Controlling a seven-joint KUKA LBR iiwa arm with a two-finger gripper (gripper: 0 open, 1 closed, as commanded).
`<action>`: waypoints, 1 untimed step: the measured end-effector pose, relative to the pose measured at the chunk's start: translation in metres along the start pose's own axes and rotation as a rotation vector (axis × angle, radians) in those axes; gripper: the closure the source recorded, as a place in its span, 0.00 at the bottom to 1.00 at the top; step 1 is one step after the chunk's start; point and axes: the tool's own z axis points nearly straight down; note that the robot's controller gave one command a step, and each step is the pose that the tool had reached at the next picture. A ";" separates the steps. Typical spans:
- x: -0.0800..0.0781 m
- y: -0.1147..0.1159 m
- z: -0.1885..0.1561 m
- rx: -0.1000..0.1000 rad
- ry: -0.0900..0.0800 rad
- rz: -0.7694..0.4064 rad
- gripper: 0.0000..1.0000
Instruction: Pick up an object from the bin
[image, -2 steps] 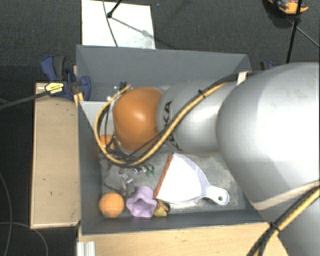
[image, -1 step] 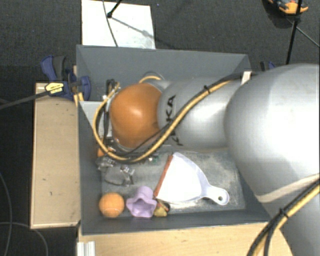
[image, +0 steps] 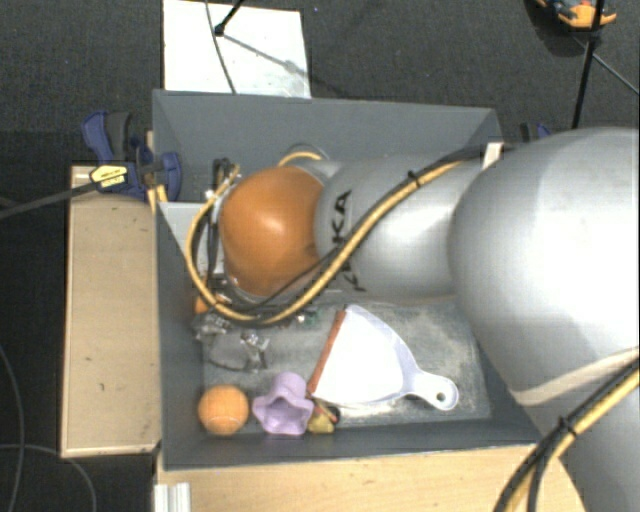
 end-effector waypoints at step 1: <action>0.001 0.001 -0.003 -0.002 0.002 0.001 1.00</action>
Offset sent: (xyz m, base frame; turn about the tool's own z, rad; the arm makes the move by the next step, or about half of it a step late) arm -0.0002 0.0000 0.0203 0.0000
